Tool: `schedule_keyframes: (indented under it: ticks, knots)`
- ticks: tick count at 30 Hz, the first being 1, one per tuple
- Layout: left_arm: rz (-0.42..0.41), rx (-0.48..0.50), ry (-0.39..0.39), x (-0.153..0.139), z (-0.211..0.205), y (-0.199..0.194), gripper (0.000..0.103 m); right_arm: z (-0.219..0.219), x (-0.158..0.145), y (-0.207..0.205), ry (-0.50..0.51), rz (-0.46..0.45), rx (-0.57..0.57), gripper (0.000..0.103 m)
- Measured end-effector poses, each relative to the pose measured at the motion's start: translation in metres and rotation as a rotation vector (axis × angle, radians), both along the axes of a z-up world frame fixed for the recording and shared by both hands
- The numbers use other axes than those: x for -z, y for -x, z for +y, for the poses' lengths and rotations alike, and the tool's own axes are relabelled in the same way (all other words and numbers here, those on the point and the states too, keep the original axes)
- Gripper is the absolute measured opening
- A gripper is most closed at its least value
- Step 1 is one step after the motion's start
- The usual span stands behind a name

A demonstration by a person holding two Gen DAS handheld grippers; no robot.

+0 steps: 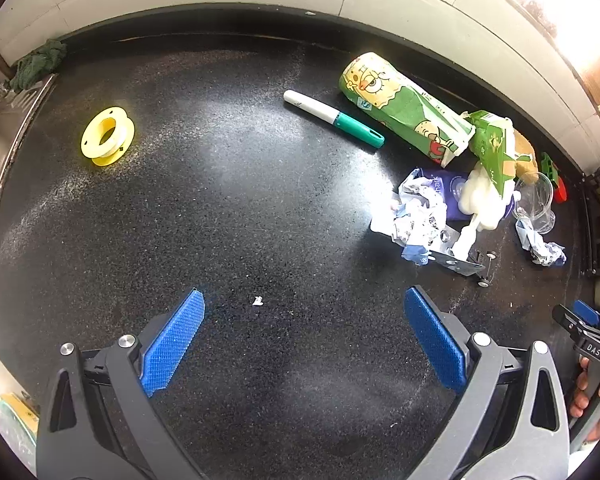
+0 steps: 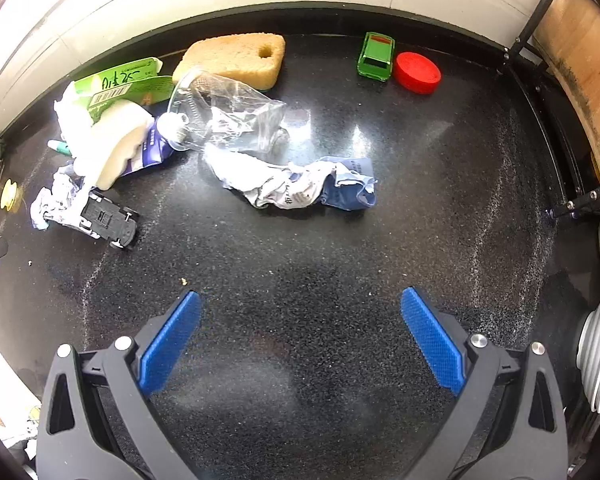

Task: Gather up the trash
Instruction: 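Move both tools over the counter toward the scattered trash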

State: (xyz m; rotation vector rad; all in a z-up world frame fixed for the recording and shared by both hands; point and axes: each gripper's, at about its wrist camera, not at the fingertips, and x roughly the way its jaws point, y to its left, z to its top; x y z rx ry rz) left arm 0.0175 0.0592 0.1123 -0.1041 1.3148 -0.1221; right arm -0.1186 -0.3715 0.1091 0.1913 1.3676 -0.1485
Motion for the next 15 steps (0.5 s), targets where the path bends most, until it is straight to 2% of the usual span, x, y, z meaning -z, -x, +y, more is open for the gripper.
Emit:
schedule_keyframes:
  ticks: [5,12,15]
  knots:
    - [-0.012,0.006,-0.008,-0.008,0.016,0.015,0.097,0.014,-0.013,0.012,-0.015,0.055,-0.016,0.097]
    - [0.001,0.023,-0.023,-0.009,0.001,0.015,0.097,0.02,-0.013,0.015,0.065,0.02,-0.009,0.097]
    - [0.001,0.033,-0.031,-0.01,-0.003,0.014,0.097,0.018,-0.014,0.015,0.067,0.016,-0.007,0.097]
